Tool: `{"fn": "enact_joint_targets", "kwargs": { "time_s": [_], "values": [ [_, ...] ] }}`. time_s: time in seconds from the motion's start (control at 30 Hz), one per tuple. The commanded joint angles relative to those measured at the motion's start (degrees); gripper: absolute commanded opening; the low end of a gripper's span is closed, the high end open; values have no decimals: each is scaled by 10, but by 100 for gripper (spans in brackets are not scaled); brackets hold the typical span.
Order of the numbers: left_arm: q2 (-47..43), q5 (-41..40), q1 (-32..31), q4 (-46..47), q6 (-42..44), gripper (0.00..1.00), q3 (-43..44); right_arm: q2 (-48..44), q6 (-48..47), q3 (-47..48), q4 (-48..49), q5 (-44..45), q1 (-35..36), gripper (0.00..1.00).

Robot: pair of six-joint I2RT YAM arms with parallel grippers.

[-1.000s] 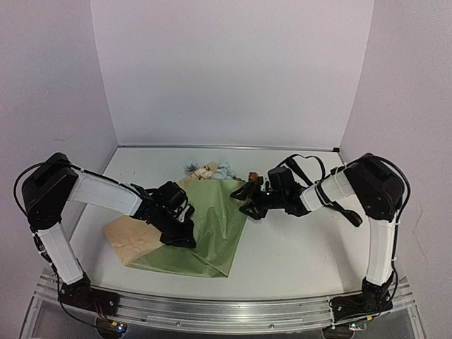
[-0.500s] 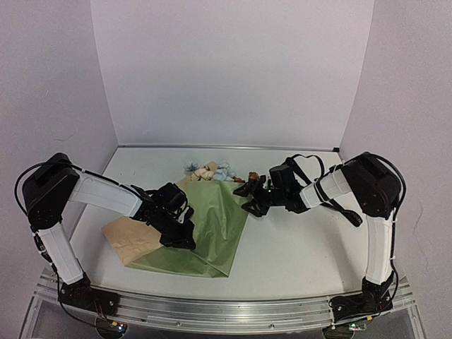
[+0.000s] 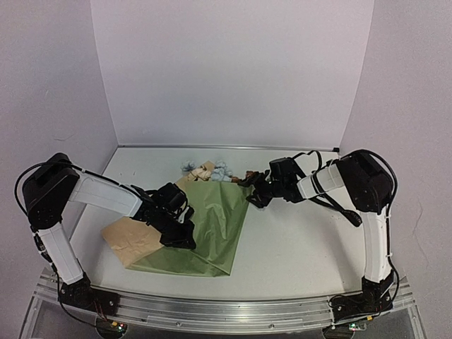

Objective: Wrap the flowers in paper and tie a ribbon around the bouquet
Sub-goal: Press the fold line of the 2/3-folded wrapping paper.

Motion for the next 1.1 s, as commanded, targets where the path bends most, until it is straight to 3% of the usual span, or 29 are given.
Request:
{"fn": "enact_joint_targets", "kwargs": {
  "time_s": [0.0,0.27,0.53,0.8,1.07],
  "values": [
    [10,-30,-3,-31,16,0,-11,25,-10,62,-48,38,-19,71],
    [-6,-37,-3,-40,21,0,-5,32,-39,147,-135,29,-36,72],
    [-47,-59,4,-75,37,3,59,-136,-143,63,-259,8,-18,72],
    [-129,-81,9,-93,-35,11,60,-279,-283,-5,-449,43,84,69],
    [-316,-135,15,-164,-192,20,-75,-260,-338,11,-493,51,217,51]
  ]
}}
